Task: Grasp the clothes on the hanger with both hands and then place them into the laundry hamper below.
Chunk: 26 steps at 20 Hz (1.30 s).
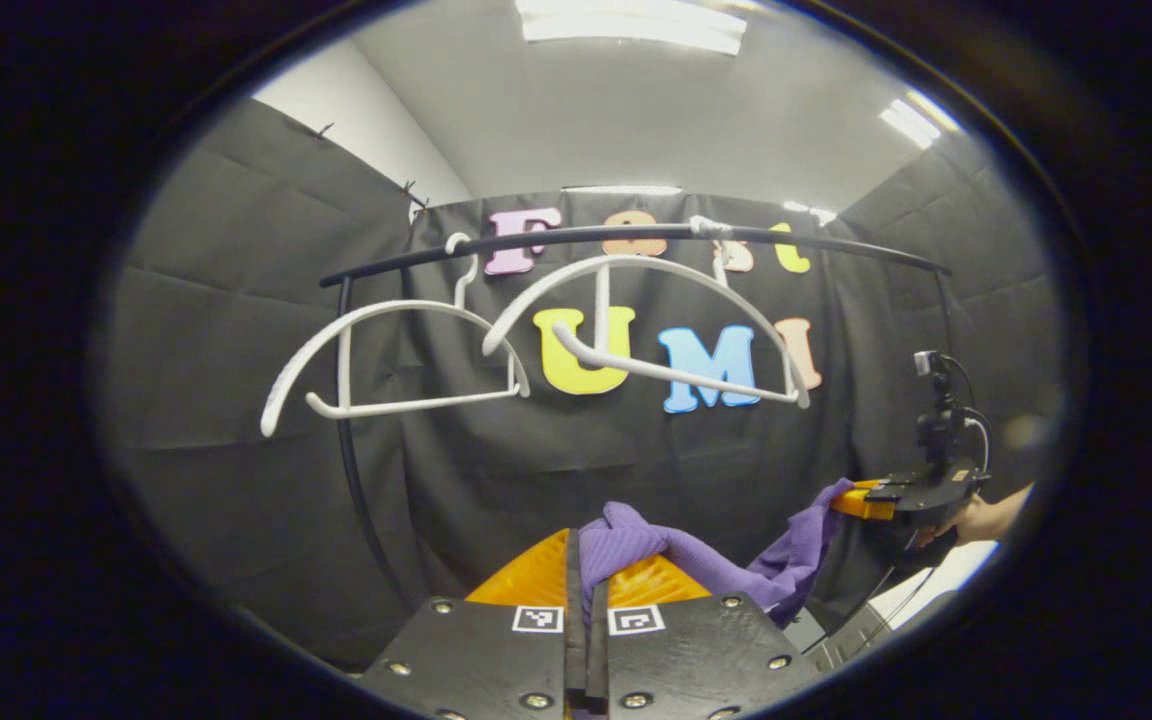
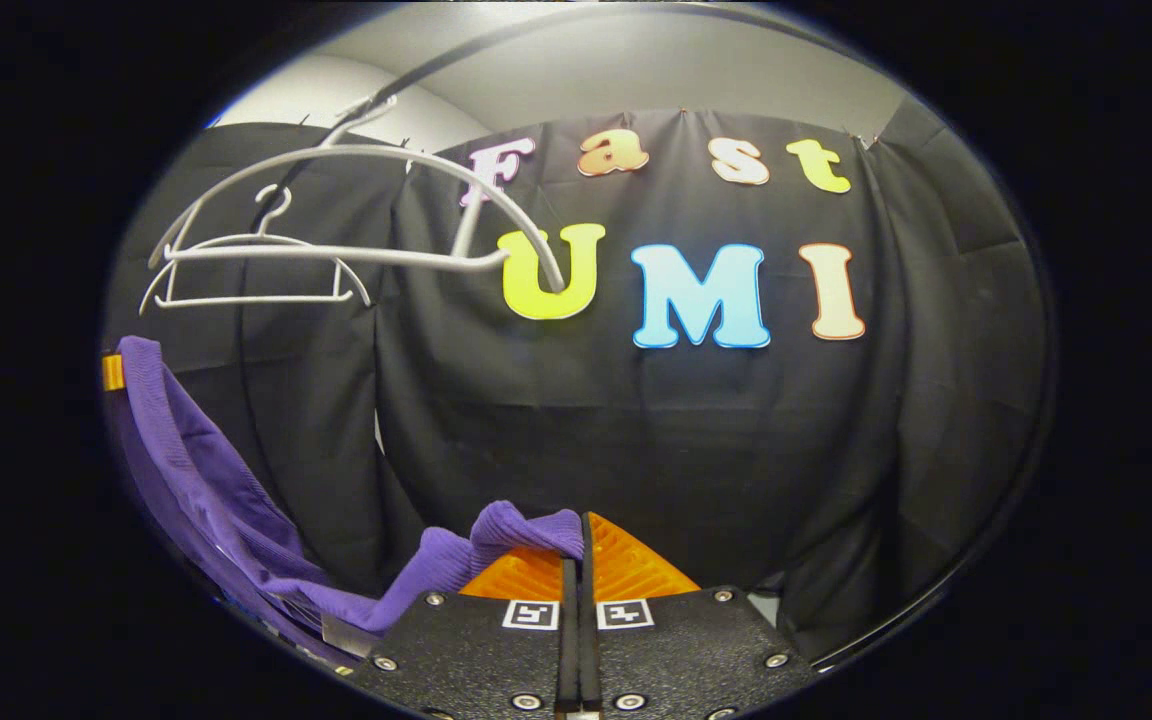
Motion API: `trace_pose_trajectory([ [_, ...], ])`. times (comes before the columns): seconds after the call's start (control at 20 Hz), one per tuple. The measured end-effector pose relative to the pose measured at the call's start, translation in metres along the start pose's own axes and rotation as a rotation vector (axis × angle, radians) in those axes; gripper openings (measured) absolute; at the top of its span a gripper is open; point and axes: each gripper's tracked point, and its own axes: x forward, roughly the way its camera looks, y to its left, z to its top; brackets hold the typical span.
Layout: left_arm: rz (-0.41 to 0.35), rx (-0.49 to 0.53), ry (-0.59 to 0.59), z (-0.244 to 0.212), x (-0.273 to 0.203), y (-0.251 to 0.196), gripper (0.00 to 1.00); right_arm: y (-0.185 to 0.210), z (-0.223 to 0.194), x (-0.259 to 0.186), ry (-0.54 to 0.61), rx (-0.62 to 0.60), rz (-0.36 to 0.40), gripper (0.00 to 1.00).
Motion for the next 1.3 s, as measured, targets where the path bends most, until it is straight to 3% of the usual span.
trace_pose_trajectory([
  [0.35,-0.116,-0.049,-0.092,0.043,-0.064,-0.033,0.01,0.057,0.045,-0.084,-0.08,0.024,0.042,0.0],
  [0.8,-0.224,-0.111,-0.086,0.023,-0.114,-0.059,0.01,0.144,0.061,-0.172,-0.133,0.038,0.117,0.0],
  [1.0,-0.245,-0.09,-0.043,-0.008,-0.116,-0.078,0.01,0.169,0.032,-0.176,-0.081,0.013,0.154,0.0],
  [1.3,-0.228,-0.085,0.104,-0.097,-0.101,-0.096,0.01,0.177,-0.059,-0.169,0.094,0.027,0.165,0.0],
])
